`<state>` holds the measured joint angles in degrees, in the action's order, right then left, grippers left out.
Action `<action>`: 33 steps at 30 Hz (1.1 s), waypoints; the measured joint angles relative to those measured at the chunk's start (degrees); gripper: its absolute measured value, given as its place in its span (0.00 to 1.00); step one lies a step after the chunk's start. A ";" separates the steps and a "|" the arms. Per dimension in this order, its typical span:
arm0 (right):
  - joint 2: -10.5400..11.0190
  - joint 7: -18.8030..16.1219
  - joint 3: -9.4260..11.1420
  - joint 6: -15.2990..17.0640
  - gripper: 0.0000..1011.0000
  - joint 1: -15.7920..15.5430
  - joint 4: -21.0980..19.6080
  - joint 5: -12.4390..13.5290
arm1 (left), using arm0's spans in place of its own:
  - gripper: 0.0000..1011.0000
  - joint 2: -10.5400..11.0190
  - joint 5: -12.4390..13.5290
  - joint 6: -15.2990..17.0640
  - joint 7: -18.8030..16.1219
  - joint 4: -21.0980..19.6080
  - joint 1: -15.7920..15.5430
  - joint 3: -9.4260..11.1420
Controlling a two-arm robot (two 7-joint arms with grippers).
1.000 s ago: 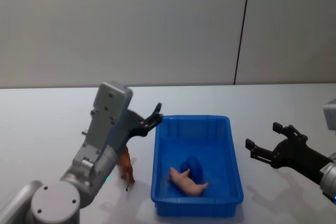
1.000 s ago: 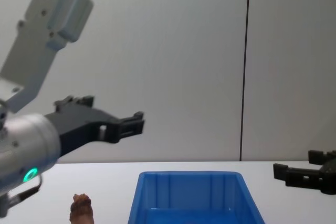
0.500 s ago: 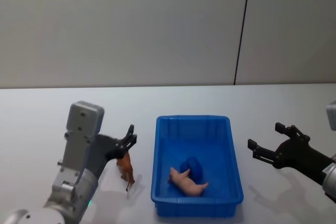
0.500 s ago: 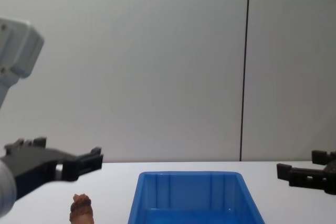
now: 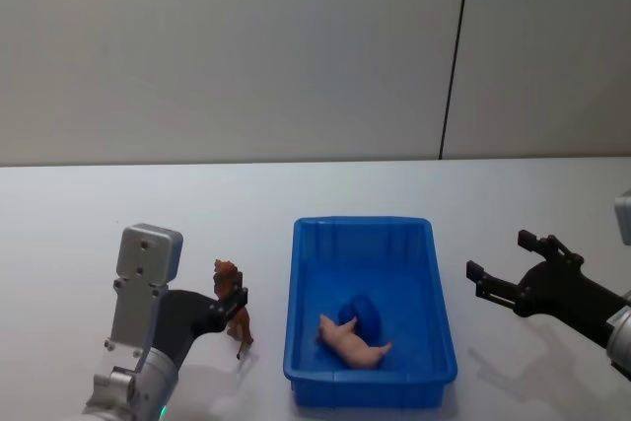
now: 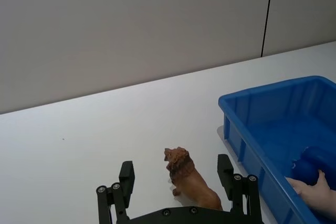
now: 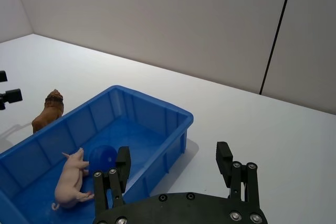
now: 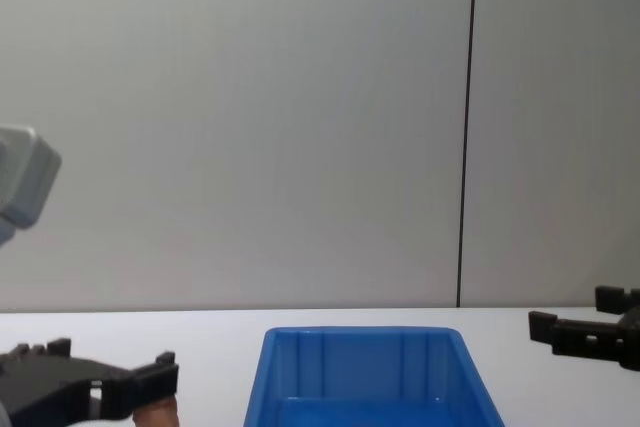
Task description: Pick up the two dolls from the table and place them into the box.
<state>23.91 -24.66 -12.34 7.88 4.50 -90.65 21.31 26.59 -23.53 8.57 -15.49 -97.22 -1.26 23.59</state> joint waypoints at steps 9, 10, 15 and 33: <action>0.04 0.00 0.01 -0.01 0.99 -0.03 0.00 0.02 | 0.99 -1.28 0.36 0.98 3.47 3.39 -1.33 -0.09; 0.04 0.00 0.01 -0.01 0.99 -0.03 0.00 0.02 | 0.99 -1.36 0.44 1.08 3.76 3.66 -1.44 -0.09; 0.05 0.00 0.01 -0.01 0.99 -0.04 0.00 0.02 | 0.99 -2.28 1.02 1.82 5.85 5.85 -2.58 -0.13; 0.04 0.00 0.01 0.00 0.99 -0.04 0.00 0.02 | 0.99 -4.82 2.03 4.68 8.94 11.30 -5.09 -0.17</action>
<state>23.95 -24.67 -12.33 7.88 4.46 -90.64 21.32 21.76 -21.49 13.25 -6.55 -85.92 -6.35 23.43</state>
